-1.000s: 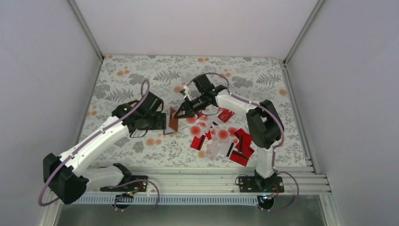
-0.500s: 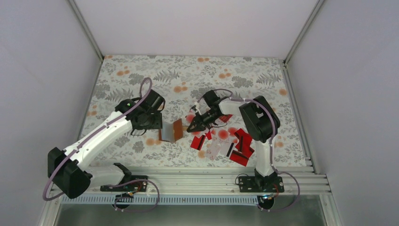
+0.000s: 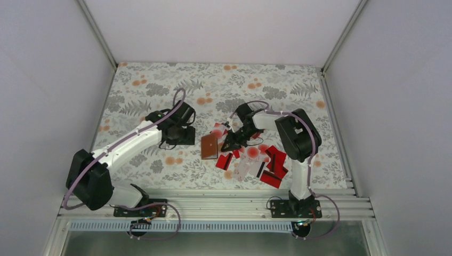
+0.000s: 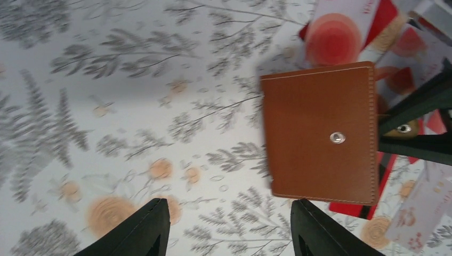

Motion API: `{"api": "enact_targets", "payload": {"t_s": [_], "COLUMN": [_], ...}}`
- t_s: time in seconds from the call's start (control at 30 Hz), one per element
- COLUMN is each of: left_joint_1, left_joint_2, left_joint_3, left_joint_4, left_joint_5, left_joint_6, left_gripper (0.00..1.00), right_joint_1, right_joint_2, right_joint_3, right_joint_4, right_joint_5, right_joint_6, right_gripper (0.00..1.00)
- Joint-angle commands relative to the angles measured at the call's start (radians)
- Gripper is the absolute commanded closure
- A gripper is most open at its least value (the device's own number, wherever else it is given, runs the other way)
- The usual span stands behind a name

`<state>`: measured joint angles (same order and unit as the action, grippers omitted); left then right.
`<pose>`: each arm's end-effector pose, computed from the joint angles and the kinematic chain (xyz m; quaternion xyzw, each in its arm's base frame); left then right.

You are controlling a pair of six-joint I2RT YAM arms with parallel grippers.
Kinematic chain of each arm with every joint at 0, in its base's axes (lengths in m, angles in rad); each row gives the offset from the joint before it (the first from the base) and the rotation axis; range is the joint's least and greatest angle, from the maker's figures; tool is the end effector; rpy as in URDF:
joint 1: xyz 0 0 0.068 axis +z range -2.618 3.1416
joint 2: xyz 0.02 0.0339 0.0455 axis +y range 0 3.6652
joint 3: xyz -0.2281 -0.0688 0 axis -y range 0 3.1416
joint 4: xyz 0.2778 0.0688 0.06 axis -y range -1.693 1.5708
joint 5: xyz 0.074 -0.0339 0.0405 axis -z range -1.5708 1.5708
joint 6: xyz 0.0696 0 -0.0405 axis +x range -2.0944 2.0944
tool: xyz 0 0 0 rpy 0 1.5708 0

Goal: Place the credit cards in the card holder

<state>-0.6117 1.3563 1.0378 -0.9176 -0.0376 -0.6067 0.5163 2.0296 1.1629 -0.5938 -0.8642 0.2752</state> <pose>0.2481 -0.1708 0.1708 -0.0007 0.9859 -0.0801 0.1472 0.2867 0.2236 0.0266 0.1320 -0.8974 -0.4051 0.1150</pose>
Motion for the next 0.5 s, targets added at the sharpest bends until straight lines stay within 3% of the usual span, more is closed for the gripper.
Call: {"api": "enact_targets", "payload": {"t_s": [0.0,0.3,0.47], "left_joint_1": [-0.011,-0.097,-0.133], "left_joint_2": [0.051,0.234,0.340], "left_joint_3": [0.039,0.207,0.240], "left_joint_4": [0.149,0.144,0.113], "left_joint_5": [0.126,0.096,0.046], "left_joint_6": [0.063,0.125,0.120], "left_gripper": [0.41,0.18,0.13], "right_joint_1": [0.000,0.035,0.049], "right_joint_2": [-0.047,-0.096,-0.118], "right_joint_3": [0.025,0.063,0.066], "right_joint_4": [-0.053,-0.066,-0.052], "right_joint_5": [0.069,0.061,0.038], "right_joint_6": [-0.021,0.042,0.068], "right_gripper": [0.96,0.96,0.96]}}
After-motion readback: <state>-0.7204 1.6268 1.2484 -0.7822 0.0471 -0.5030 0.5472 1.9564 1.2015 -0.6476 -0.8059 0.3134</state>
